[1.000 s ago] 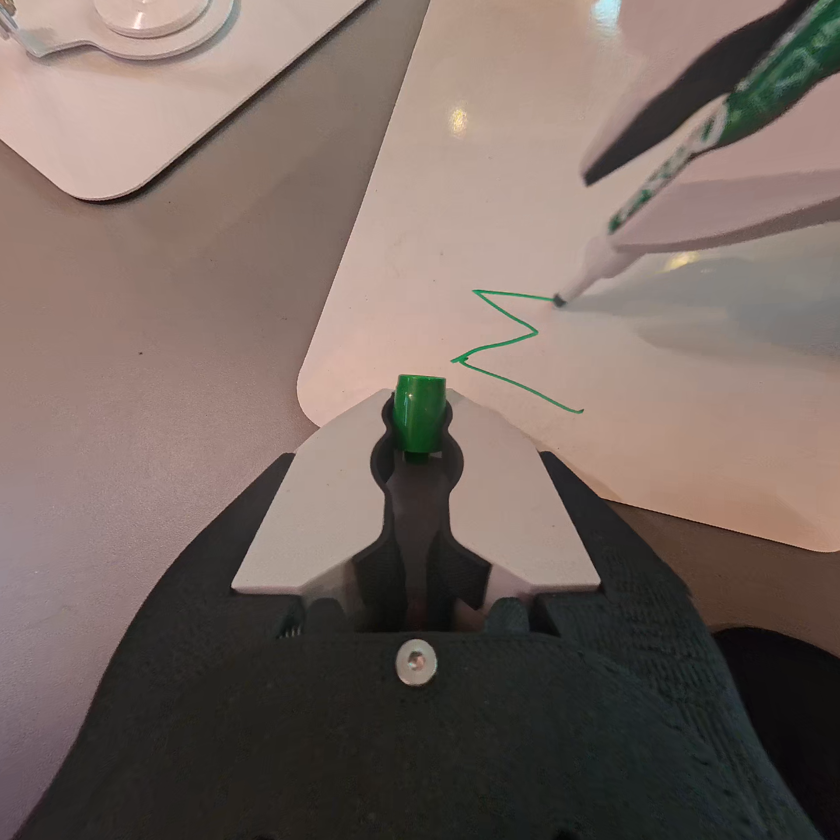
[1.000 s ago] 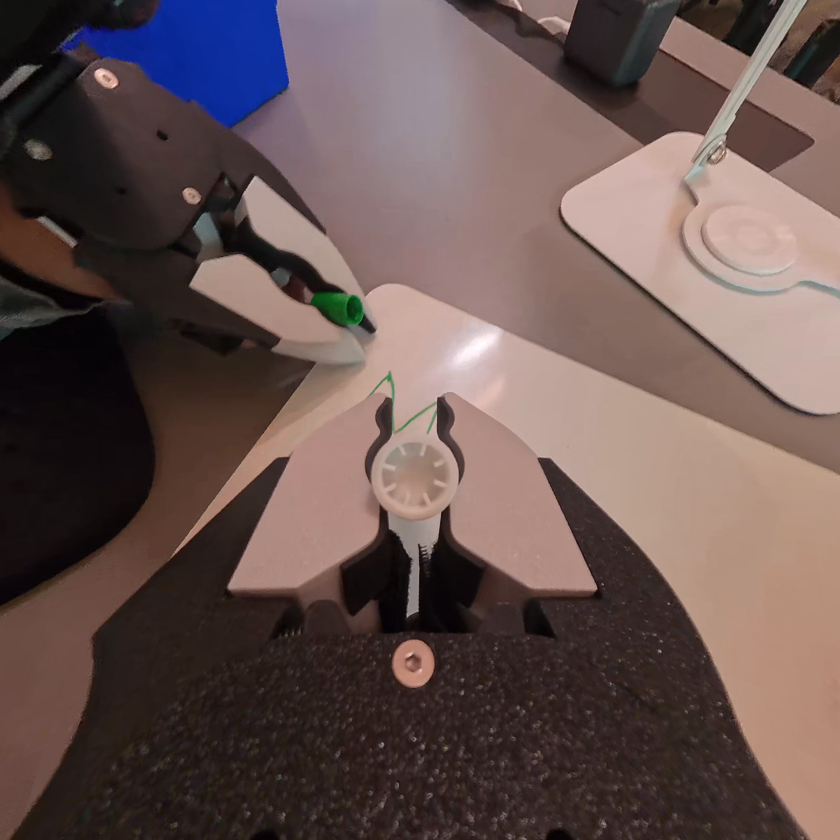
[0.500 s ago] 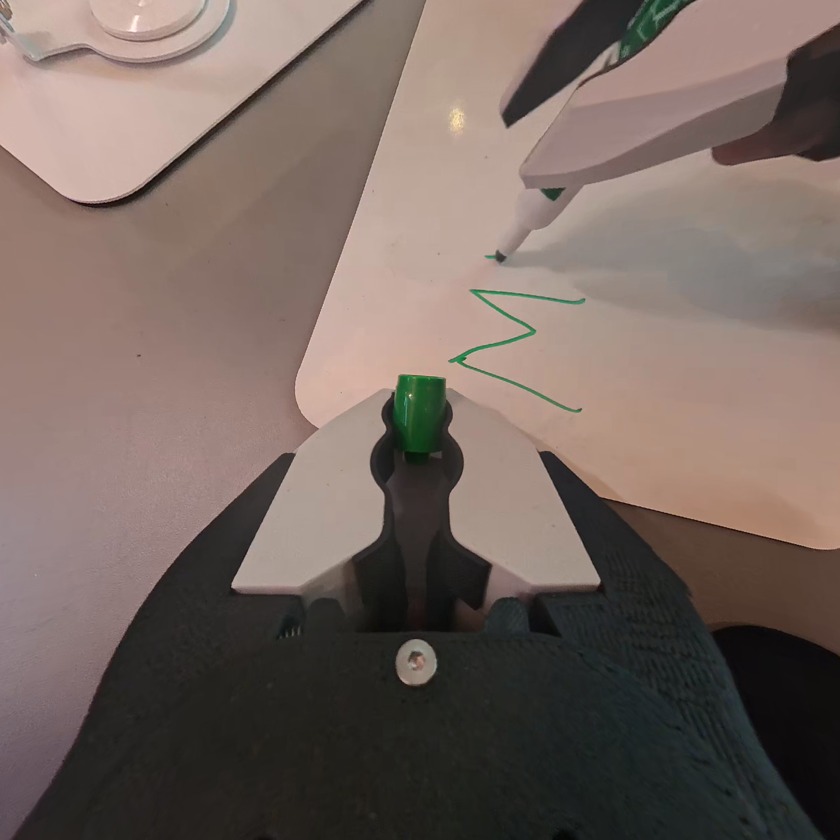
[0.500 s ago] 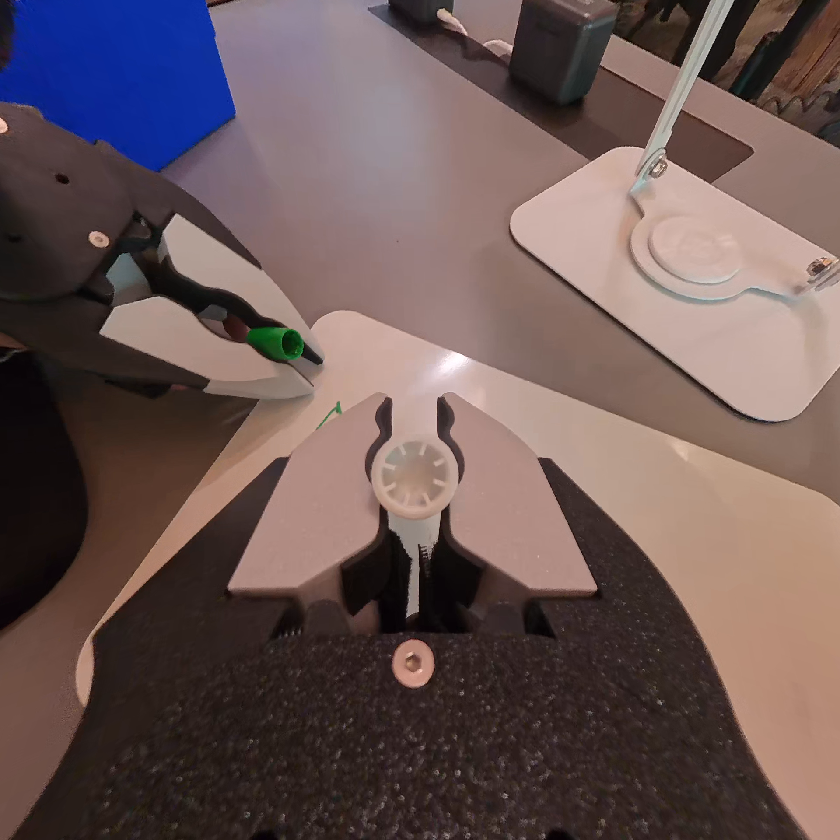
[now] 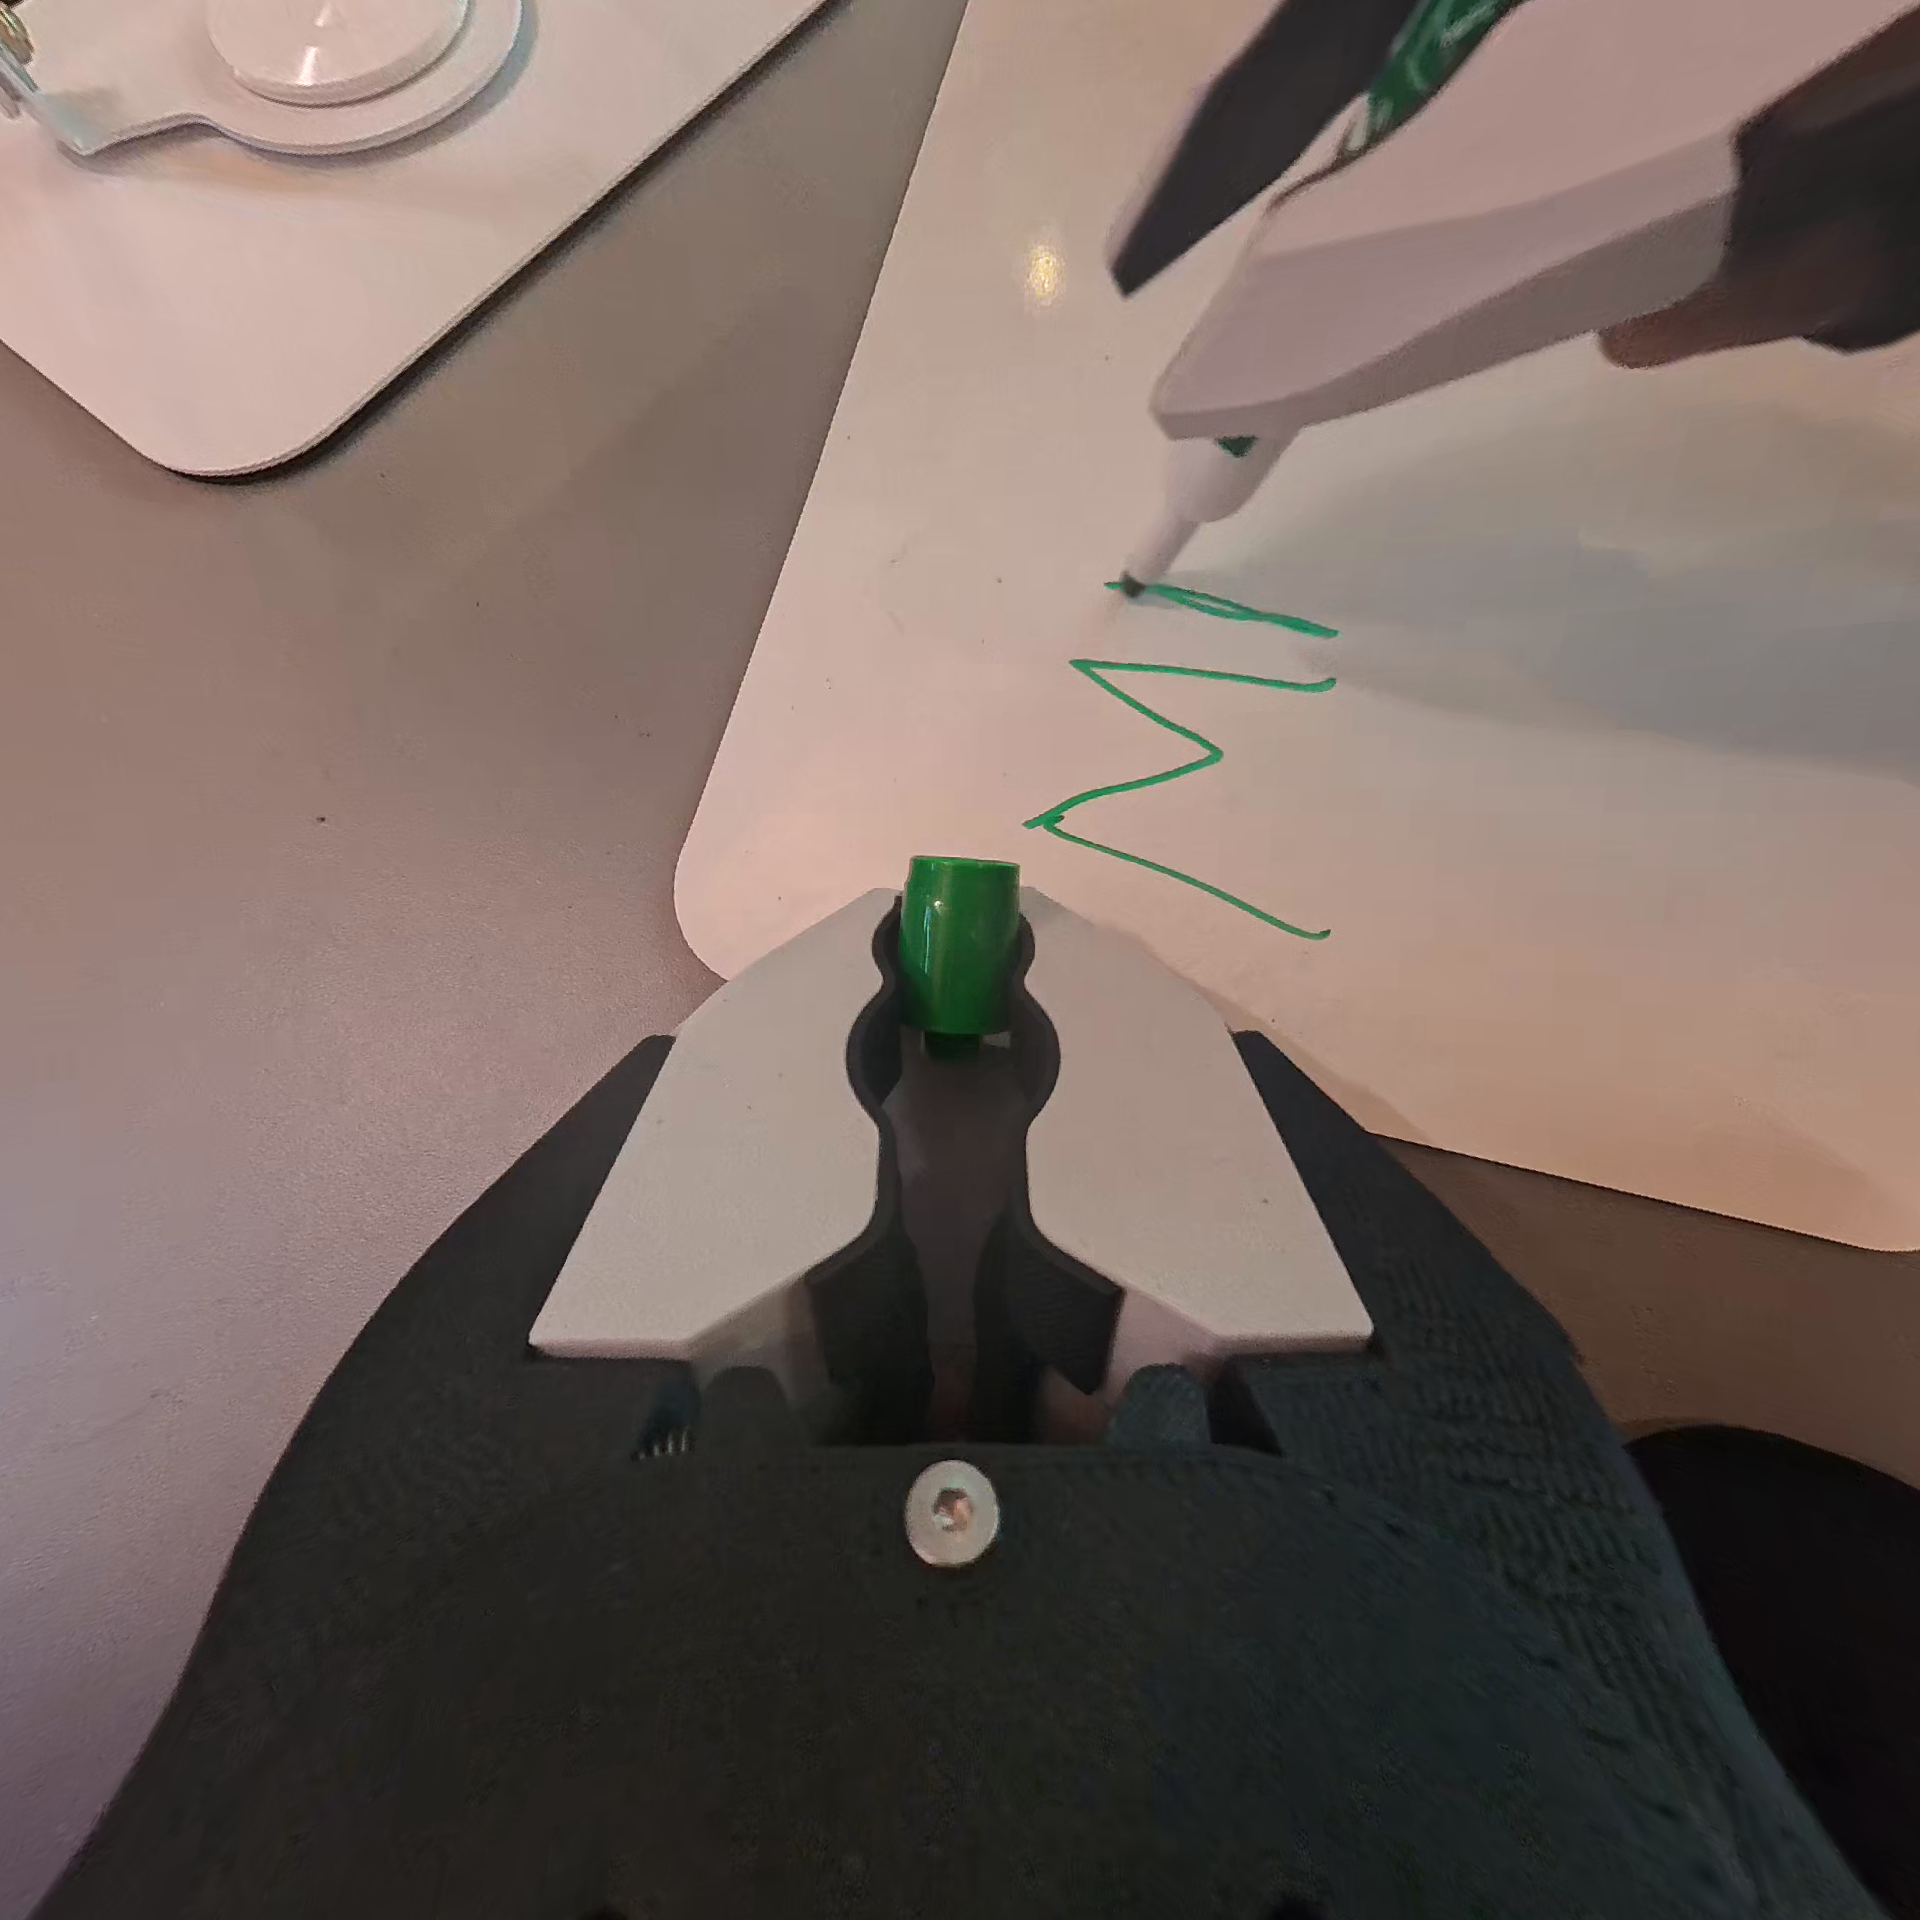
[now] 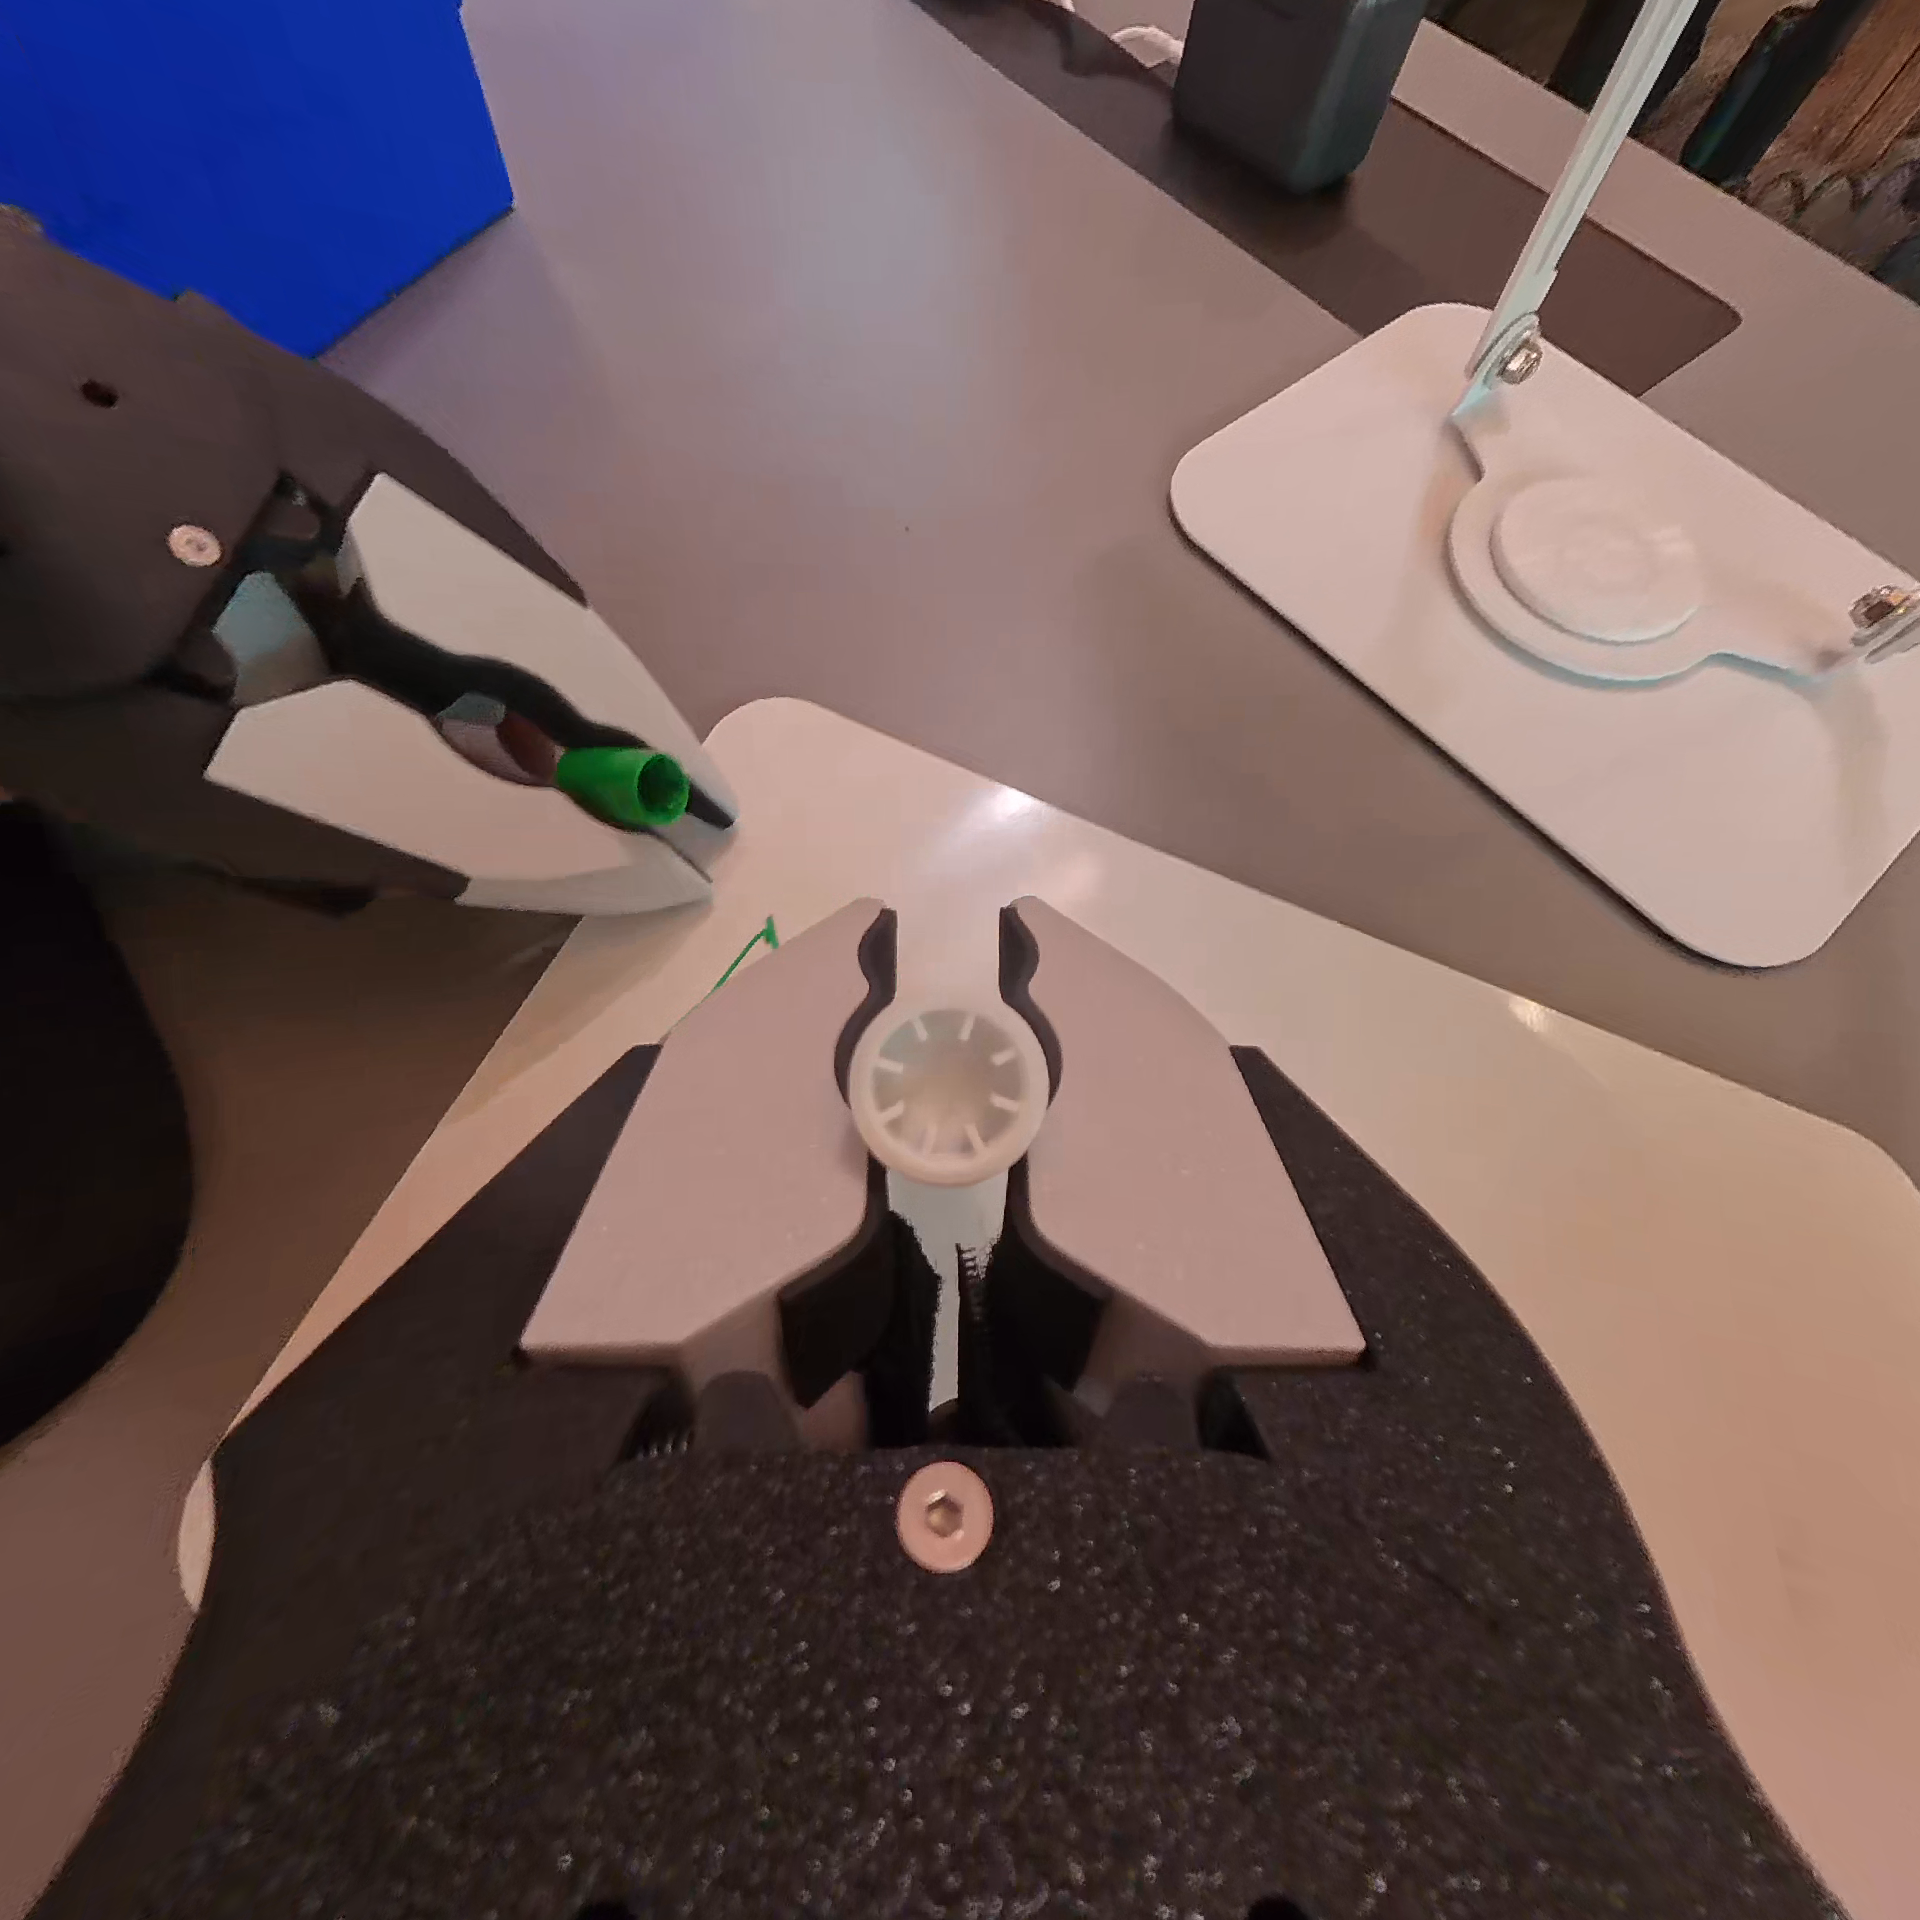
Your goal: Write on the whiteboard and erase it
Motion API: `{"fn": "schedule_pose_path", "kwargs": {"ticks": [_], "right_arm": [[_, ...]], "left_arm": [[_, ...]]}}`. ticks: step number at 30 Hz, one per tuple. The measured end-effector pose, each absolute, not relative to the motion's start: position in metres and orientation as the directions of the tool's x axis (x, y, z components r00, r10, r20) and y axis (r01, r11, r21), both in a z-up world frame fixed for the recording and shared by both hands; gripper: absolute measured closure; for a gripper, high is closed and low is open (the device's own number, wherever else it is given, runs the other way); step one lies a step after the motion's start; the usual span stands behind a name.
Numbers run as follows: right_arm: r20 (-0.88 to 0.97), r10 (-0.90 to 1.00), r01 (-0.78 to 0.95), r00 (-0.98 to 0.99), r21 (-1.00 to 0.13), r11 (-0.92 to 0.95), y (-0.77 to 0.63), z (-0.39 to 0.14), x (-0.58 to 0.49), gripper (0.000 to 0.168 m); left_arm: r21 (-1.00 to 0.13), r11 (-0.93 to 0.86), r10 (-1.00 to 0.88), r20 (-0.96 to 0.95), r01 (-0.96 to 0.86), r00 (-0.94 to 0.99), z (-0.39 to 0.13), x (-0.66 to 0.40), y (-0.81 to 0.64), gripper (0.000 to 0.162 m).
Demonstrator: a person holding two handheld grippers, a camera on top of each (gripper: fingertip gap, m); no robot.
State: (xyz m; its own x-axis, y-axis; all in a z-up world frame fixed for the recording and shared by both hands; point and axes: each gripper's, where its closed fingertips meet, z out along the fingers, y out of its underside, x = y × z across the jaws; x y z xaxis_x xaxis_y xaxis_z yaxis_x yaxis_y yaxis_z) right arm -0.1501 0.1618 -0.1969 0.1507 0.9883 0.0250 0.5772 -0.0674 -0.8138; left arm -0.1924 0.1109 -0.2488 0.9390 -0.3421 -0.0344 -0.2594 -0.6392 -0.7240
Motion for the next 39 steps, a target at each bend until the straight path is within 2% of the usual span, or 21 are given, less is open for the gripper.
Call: {"fn": "schedule_pose_path", "kwargs": {"ticks": [9,23,30,35,39], "right_arm": [[0.027,0.981,0.635,0.19,-0.766,-0.103,0.163,-0.199,-0.111,0.149],[0.021,0.969,0.546,0.247,-0.829,-0.122,0.196,-0.19,-0.132,0.149],[0.016,0.971,0.592,0.239,-0.795,-0.133,0.196,-0.198,-0.128,0.149],[0.064,0.968,0.702,0.241,-0.7,-0.129,0.191,-0.201,-0.098,0.149],[0.1,0.961,0.664,0.256,-0.741,-0.1,0.209,-0.2,-0.111,0.149]], "left_arm": [[-0.724,-0.639,-0.344,-0.031,-0.259,0.938,-0.249,-0.192,0.111,0.146],[-0.725,-0.634,-0.354,-0.037,-0.269,0.934,-0.249,-0.19,0.111,0.146],[-0.726,-0.632,-0.357,-0.036,-0.27,0.933,-0.249,-0.19,0.111,0.146],[-0.725,-0.631,-0.359,-0.043,-0.276,0.932,-0.249,-0.19,0.111,0.146],[-0.726,-0.625,-0.366,-0.053,-0.288,0.929,-0.249,-0.188,0.111,0.146]]}}
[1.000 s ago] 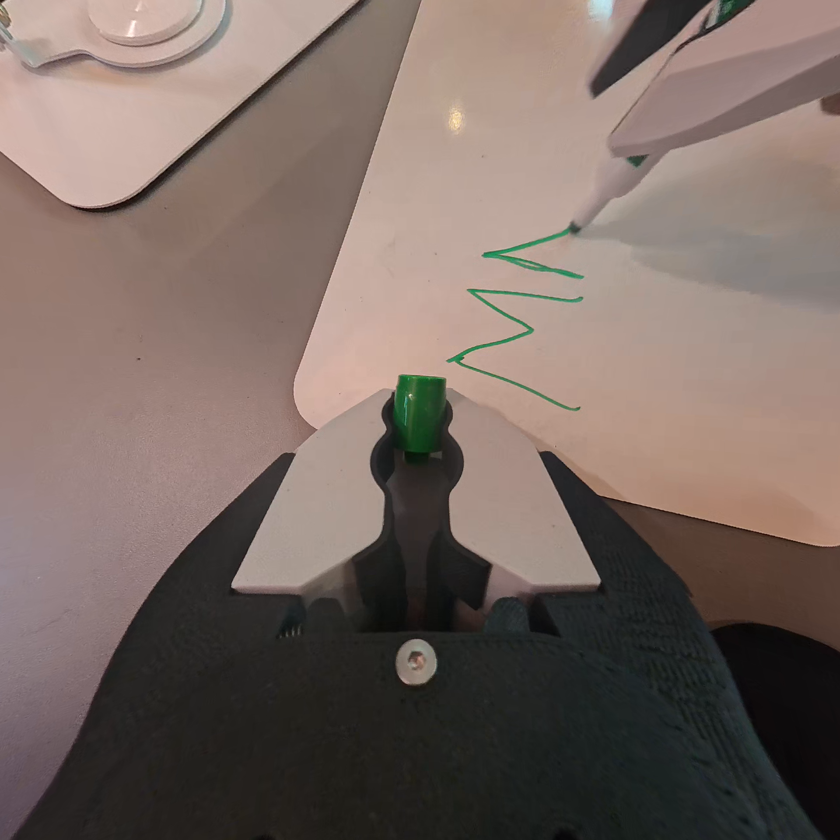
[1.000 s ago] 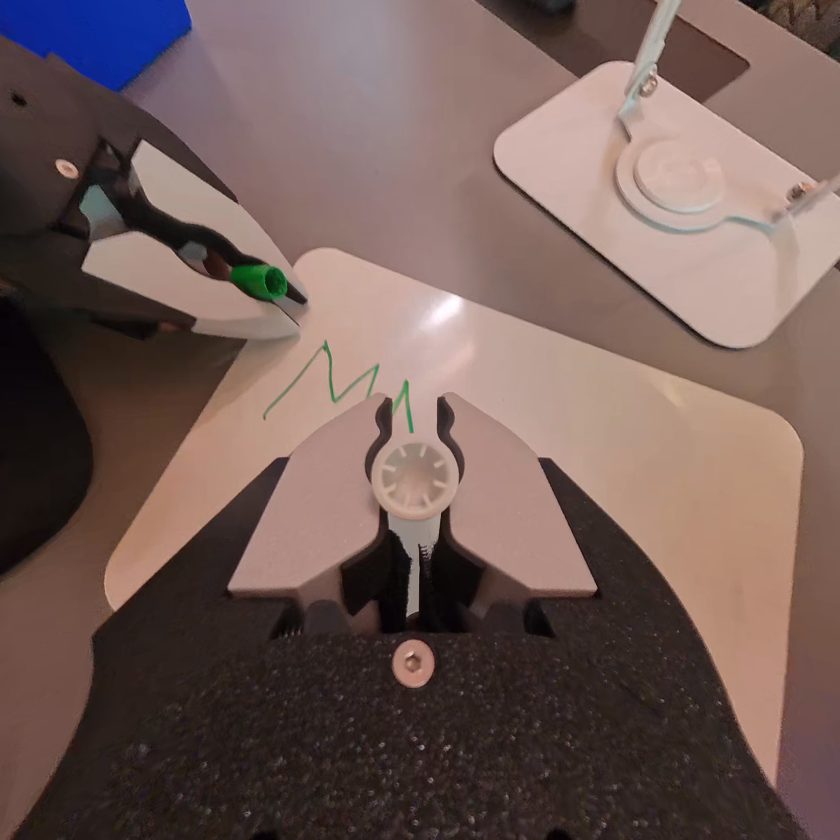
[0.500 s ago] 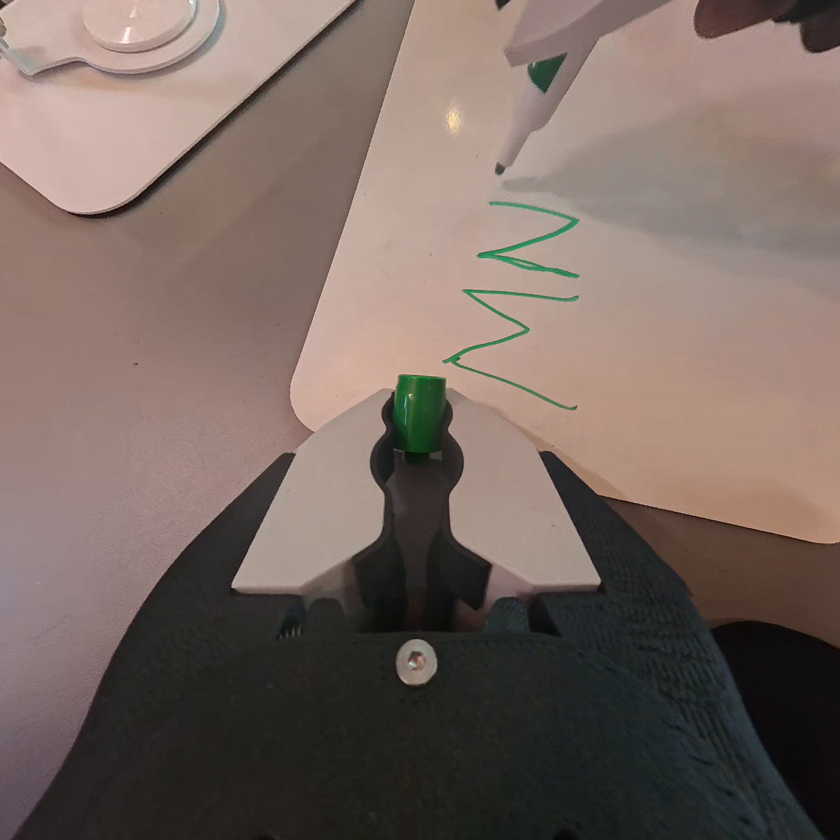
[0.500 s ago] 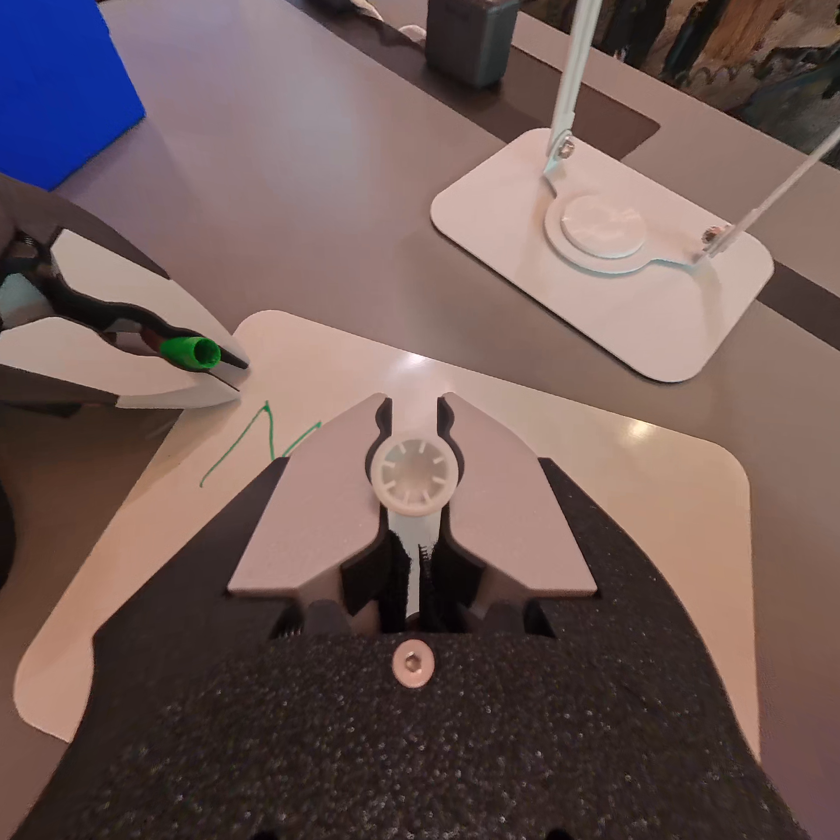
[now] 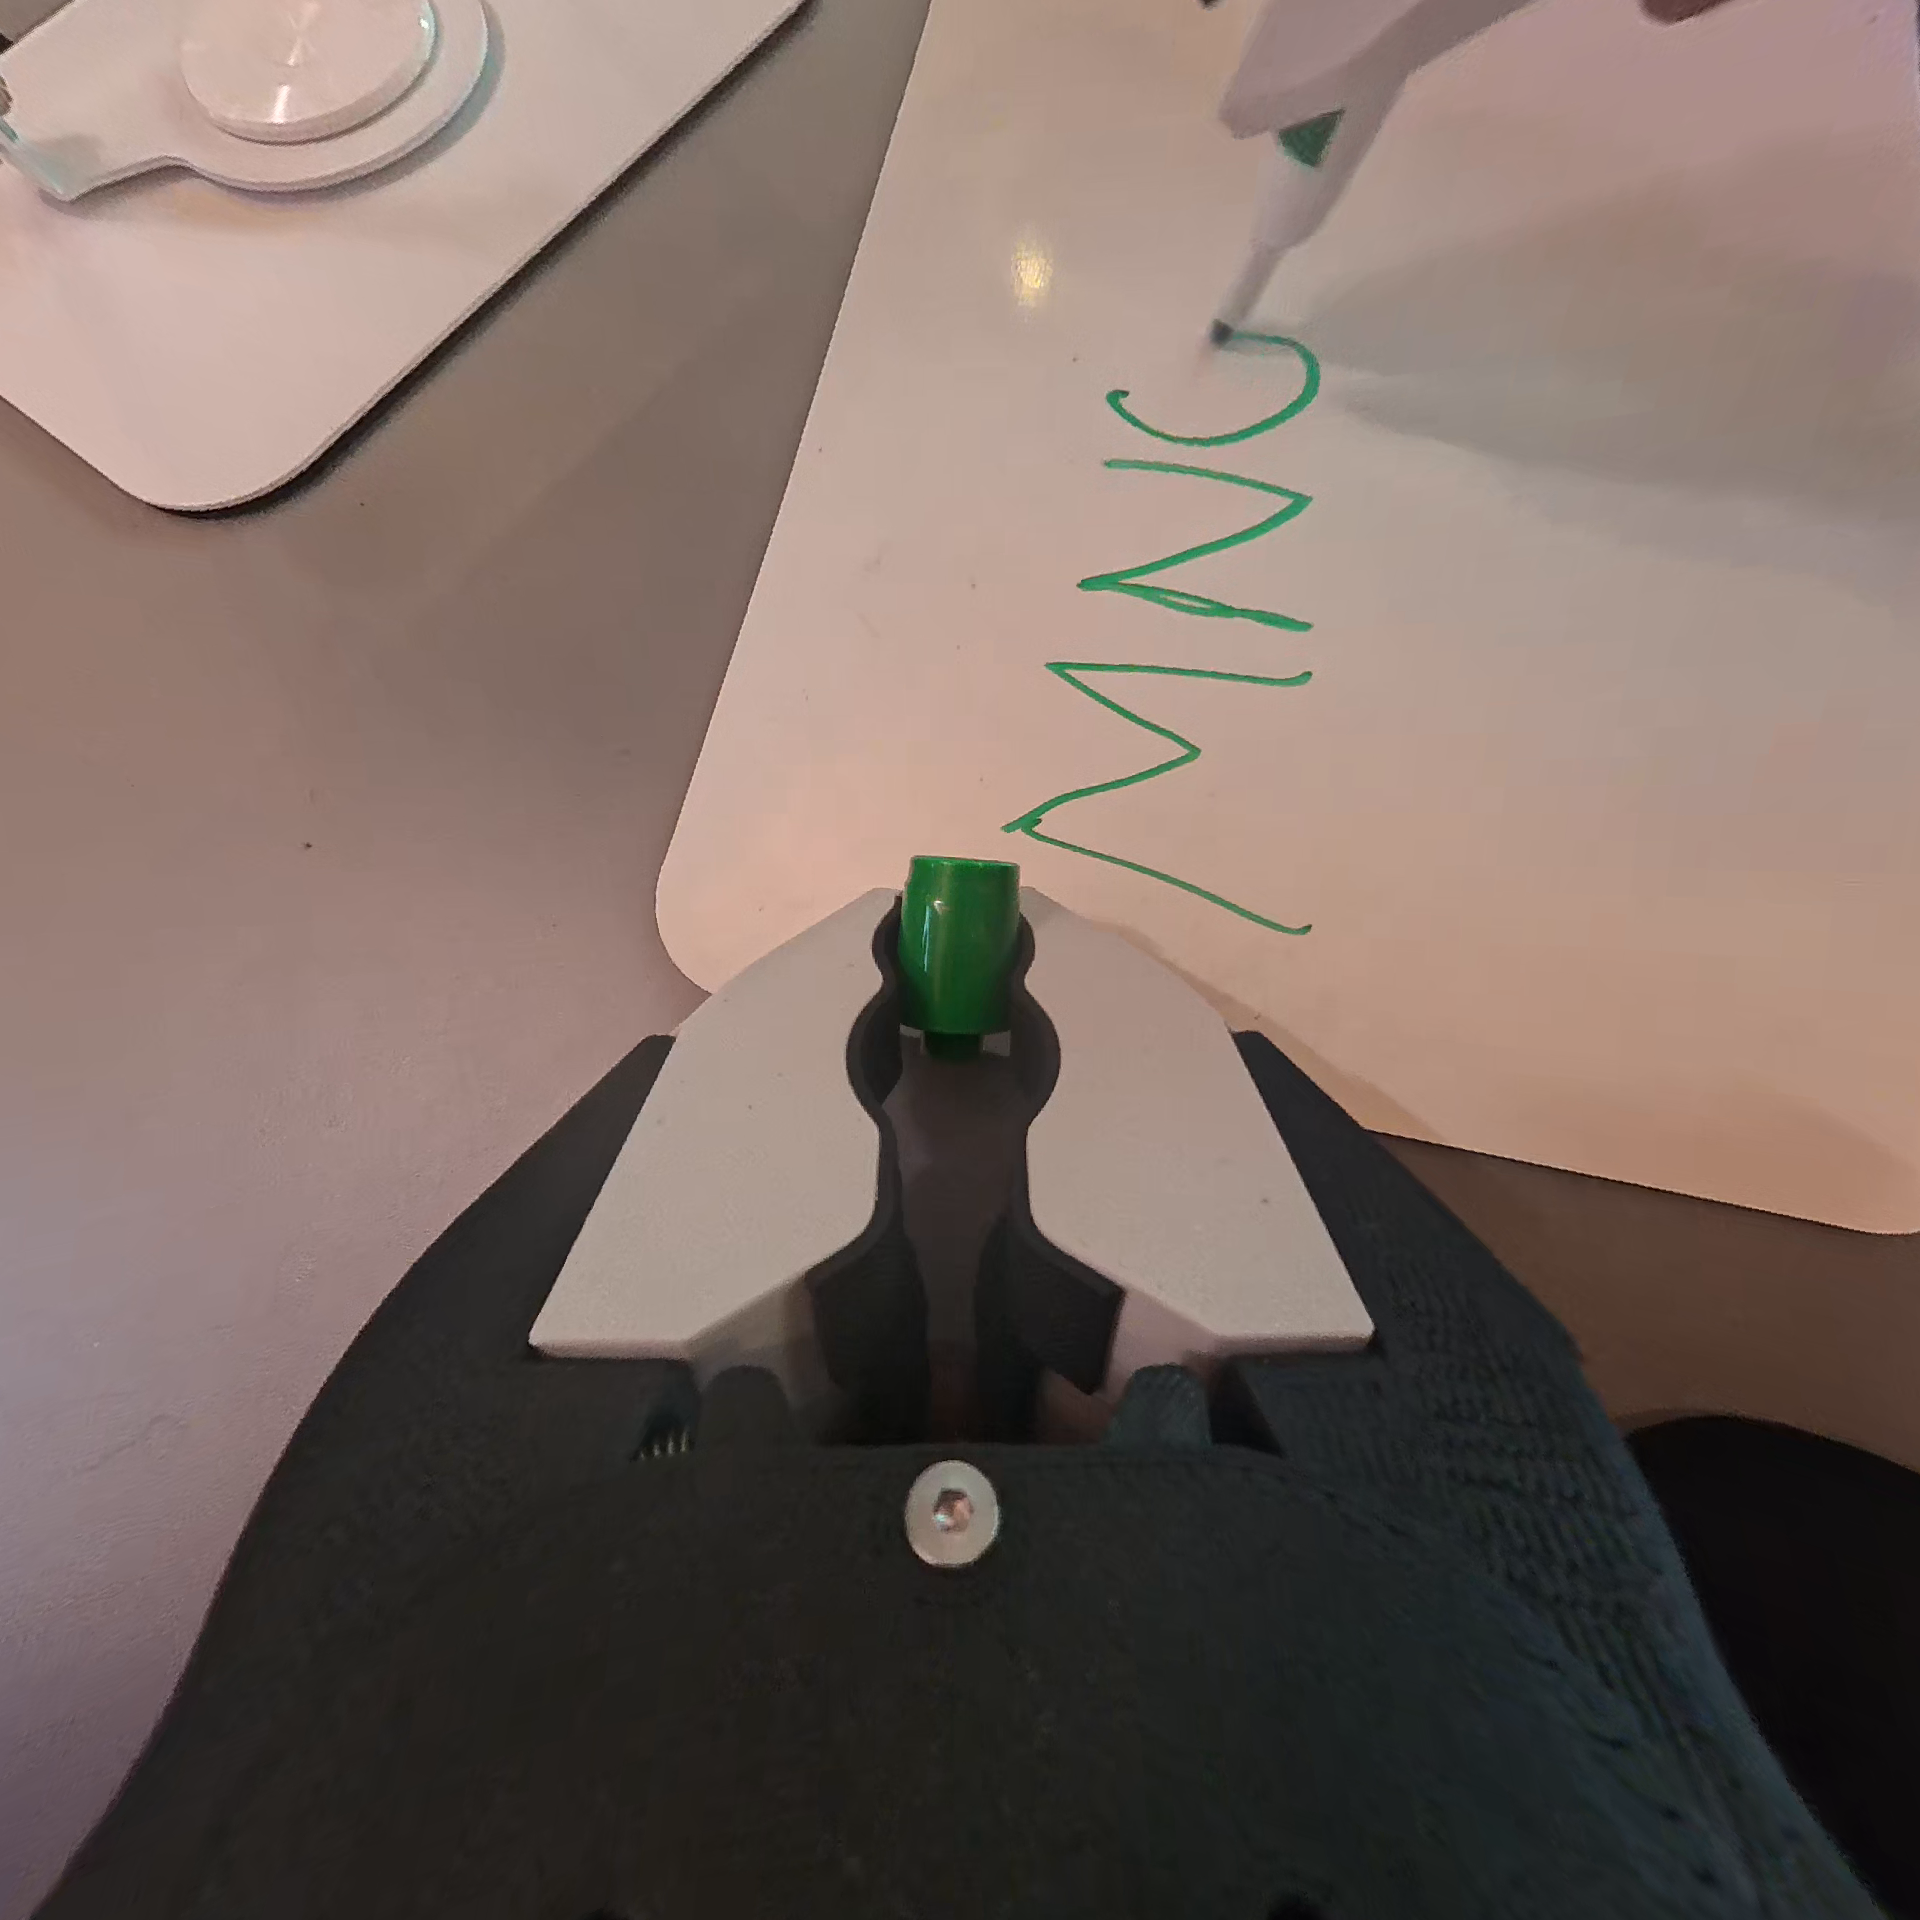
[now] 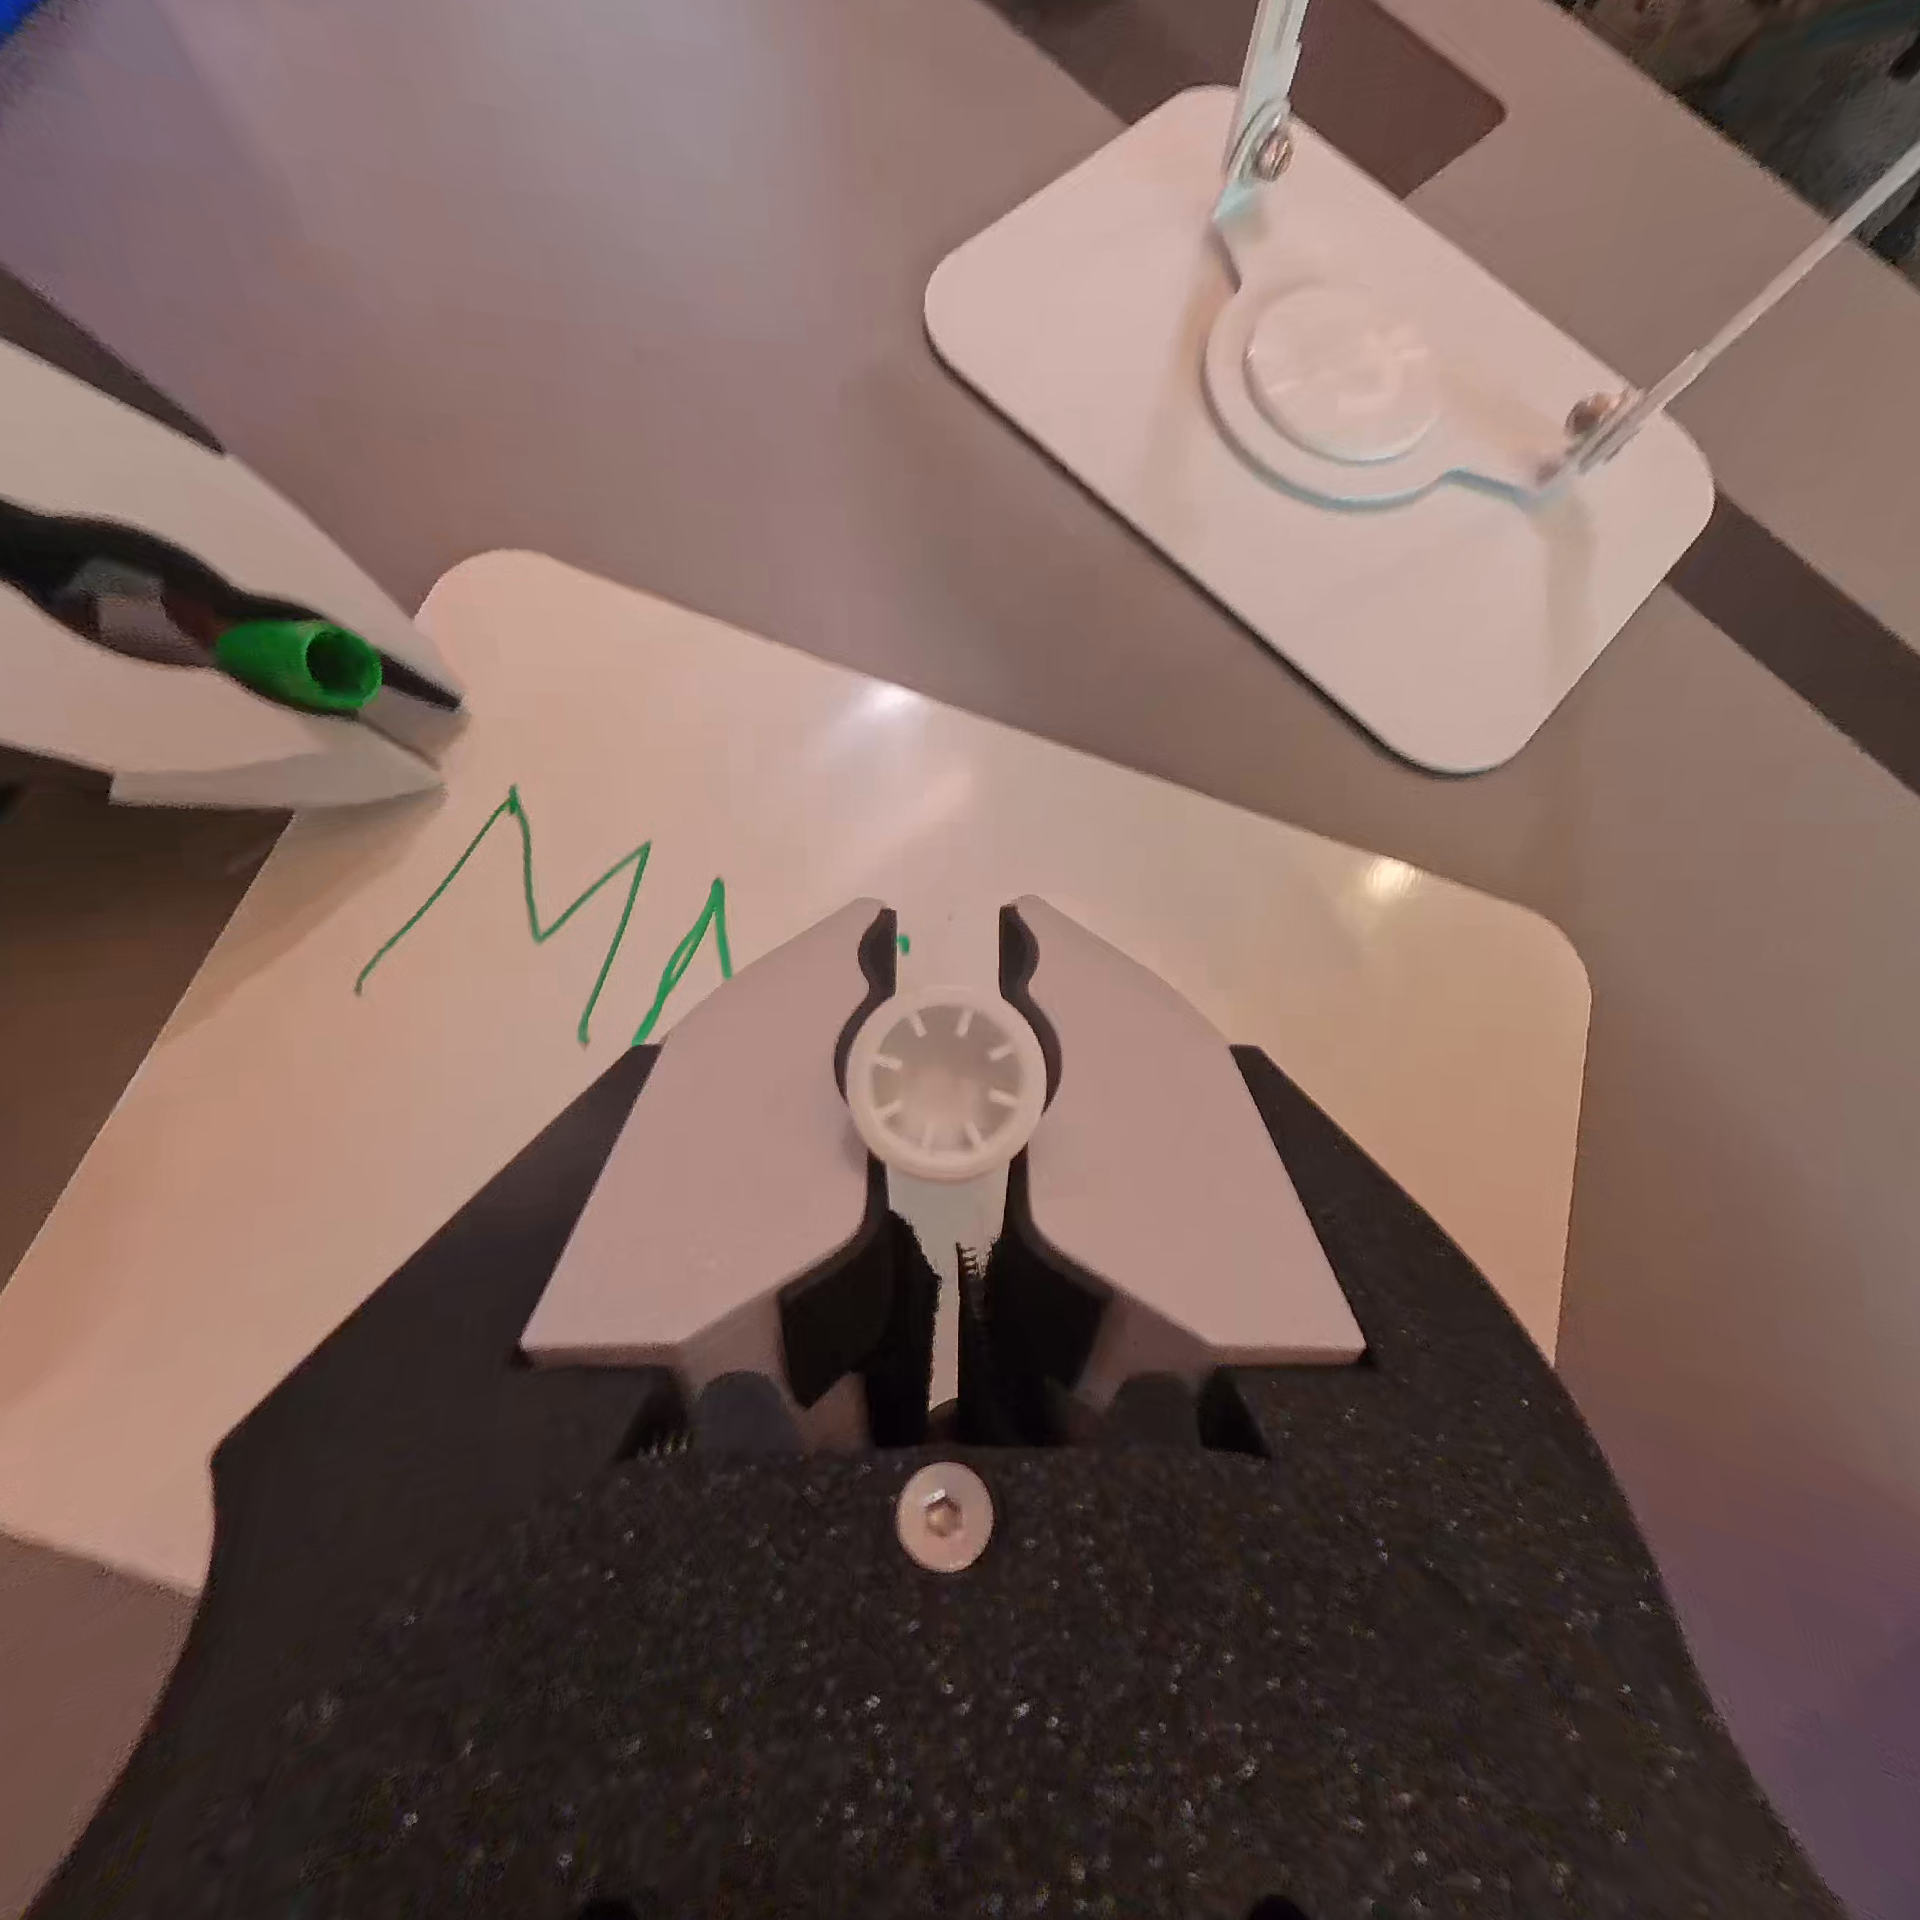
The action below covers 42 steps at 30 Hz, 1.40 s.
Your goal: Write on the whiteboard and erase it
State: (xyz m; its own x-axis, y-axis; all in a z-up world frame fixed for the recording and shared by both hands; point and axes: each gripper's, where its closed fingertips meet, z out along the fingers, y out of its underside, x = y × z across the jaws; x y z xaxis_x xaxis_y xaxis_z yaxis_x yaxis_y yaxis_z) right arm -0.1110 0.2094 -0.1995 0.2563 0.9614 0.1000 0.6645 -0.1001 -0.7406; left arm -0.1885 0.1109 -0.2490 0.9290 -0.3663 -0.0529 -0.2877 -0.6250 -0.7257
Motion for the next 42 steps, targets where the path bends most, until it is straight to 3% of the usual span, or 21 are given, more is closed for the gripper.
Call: {"fn": "schedule_pose_path", "kwargs": {"ticks": [8,17,28,42], "right_arm": [[0.063,0.967,0.614,0.247,-0.782,-0.106,0.219,-0.194,-0.128,0.149],[0.063,0.963,0.699,0.262,-0.7,-0.144,0.205,-0.201,-0.085,0.149],[0.079,0.963,0.617,0.257,-0.781,-0.101,0.231,-0.199,-0.126,0.149],[0.04,0.949,0.619,0.312,-0.766,-0.171,0.237,-0.196,-0.101,0.149]], "left_arm": [[-0.728,-0.624,-0.369,-0.048,-0.285,0.928,-0.249,-0.188,0.111,0.145],[-0.728,-0.624,-0.369,-0.045,-0.284,0.928,-0.249,-0.188,0.111,0.145],[-0.729,-0.621,-0.375,-0.045,-0.287,0.926,-0.249,-0.187,0.111,0.145],[-0.731,-0.619,-0.376,-0.046,-0.288,0.925,-0.249,-0.187,0.111,0.145]]}}
